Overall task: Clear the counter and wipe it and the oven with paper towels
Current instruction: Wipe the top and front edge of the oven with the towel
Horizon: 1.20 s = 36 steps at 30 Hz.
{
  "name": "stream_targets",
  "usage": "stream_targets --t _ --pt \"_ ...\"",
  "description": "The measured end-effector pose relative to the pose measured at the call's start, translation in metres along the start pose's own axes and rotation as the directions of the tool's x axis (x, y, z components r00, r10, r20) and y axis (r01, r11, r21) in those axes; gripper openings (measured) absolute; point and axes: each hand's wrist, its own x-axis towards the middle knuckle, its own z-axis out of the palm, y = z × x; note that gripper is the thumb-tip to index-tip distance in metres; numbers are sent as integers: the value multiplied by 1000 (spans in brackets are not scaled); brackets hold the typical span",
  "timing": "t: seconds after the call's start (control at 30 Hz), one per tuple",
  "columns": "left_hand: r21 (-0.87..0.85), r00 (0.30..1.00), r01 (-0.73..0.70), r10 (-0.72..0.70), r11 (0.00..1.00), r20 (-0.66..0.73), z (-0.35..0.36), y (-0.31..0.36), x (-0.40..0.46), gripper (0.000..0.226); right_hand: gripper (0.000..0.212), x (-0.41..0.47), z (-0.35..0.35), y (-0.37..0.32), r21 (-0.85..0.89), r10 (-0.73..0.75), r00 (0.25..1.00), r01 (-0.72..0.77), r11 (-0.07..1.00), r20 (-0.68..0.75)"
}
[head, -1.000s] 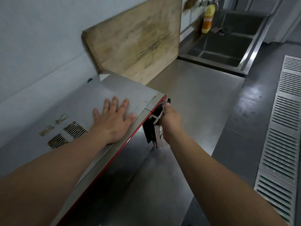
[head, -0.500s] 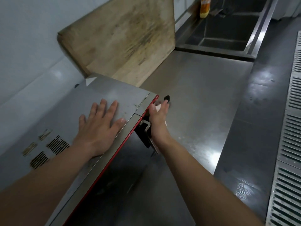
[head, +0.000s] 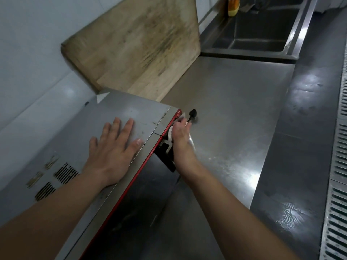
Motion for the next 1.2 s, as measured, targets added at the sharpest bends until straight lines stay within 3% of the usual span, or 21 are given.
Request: stream_targets --t 0.07,0.1,0.17,0.3,0.37,0.43,0.53,0.63,0.7,0.73,0.87,1.03,1.2 --pt "0 1000 -3 3 1000 -7 0 0 0 82 59 -2 -2 -3 -90 -51 999 52 995 12" --pt "-1 1000 -4 4 1000 -7 0 0 0 81 63 1 1 -5 -171 -54 998 57 984 25" --pt "0 1000 -4 4 1000 0 0 -1 0 81 93 9 2 -12 -250 -45 999 46 967 10" --pt "1 1000 -2 2 1000 0 0 -1 0 81 90 30 7 -26 94 199 973 -189 977 -113" --pt "2 1000 -1 1 1000 4 0 -1 0 81 99 46 10 -24 131 257 956 -239 962 -141" --pt "1 1000 -2 2 1000 6 0 -1 0 82 79 56 9 -29 224 339 930 -304 926 -139" --pt "17 1000 -9 9 1000 0 0 0 1 79 80 73 -2 -28 351 316 946 -272 896 -74" --pt "18 1000 0 0 1000 -7 2 -1 2 80 79 87 -8 -1 319 315 939 -258 912 -139" --pt "11 1000 11 -11 1000 -11 2 0 3 83 112 97 -14 31 355 331 931 -261 898 -153" --pt "15 1000 10 -10 1000 -17 2 0 3 84 117 97 -16 46 377 364 921 -291 880 -140" --pt "45 1000 -4 5 999 -29 2 -1 4 81 109 85 -18 90 354 377 916 -311 882 -135" --pt "43 1000 -12 14 999 -27 2 -1 3 81 117 129 -28 165 434 365 925 -287 854 -105" --pt "26 999 -11 11 1000 -30 2 -1 3 79 99 65 -14 57 452 379 925 -328 829 -26"
